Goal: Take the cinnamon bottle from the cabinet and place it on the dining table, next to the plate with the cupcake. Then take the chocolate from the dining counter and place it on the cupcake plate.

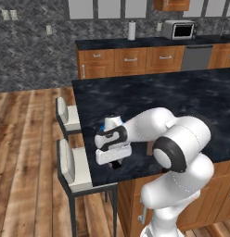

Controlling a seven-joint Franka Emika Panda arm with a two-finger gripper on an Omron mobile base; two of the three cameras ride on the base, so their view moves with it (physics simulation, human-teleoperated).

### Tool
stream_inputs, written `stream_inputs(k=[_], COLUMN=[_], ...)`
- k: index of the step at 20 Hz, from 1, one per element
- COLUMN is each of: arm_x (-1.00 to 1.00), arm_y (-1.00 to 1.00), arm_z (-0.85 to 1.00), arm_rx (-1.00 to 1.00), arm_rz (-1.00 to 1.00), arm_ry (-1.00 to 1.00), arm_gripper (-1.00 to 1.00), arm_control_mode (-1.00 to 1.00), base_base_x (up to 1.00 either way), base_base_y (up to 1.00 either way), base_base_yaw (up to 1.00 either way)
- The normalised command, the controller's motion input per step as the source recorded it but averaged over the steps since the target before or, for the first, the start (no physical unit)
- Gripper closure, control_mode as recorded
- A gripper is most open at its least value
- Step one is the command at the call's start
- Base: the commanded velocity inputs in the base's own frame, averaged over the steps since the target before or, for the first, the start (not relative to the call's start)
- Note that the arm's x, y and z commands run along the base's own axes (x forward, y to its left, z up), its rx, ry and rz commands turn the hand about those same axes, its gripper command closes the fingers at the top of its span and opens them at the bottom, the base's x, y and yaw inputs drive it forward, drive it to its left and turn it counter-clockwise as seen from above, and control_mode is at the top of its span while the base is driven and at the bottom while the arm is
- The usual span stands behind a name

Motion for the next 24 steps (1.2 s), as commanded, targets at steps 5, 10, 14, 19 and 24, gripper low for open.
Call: stream_inputs(k=[5, 10, 14, 19, 24], arm_x=[0.04, 0.72, 1.00, 0.92, 0.61], arm_y=[-0.22, -0.48, -0.19, -0.02, 0.03], arm_z=[0.96, 0.82, 0.21, -0.01, -0.27], arm_rx=[-0.02, -0.02, -0.06, -0.11, -0.12], arm_rz=[0.03, 0.06, 0.12, 0.24, 0.23], arm_ry=[0.00, 0.00, 0.03, 0.02, -0.01], arm_gripper=[1.00, 1.00, 1.00, 1.00, 1.00], arm_control_mode=[-1.00, -1.00, -1.00, -1.00, -1.00], base_base_x=[0.00, 0.00, 0.00, 0.00, 0.00], base_base_y=[0.00, 0.00, 0.00, 0.00, 0.00], base_base_yaw=[0.00, 0.00, 0.00, 0.00, 0.00])
